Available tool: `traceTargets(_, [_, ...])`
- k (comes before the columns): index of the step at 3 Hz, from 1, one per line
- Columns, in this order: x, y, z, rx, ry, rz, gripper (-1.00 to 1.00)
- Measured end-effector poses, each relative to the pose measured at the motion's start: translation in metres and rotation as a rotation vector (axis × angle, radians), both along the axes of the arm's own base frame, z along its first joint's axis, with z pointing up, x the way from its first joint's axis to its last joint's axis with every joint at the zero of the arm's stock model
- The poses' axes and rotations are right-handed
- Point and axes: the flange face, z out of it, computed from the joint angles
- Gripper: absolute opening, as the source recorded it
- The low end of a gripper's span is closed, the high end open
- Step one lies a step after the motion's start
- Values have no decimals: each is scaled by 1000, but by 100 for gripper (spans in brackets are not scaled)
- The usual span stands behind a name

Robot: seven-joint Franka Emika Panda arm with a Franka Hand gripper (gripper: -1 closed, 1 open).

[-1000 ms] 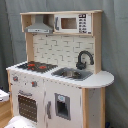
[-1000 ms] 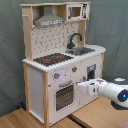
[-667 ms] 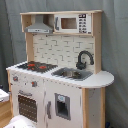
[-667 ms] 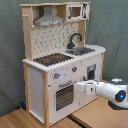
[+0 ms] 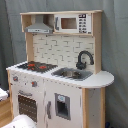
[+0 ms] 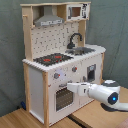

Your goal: Play with the kitchen

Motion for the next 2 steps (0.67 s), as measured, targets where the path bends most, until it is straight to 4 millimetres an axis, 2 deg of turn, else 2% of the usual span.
traceTargets(2, [19,23,1,122,-40,14,100])
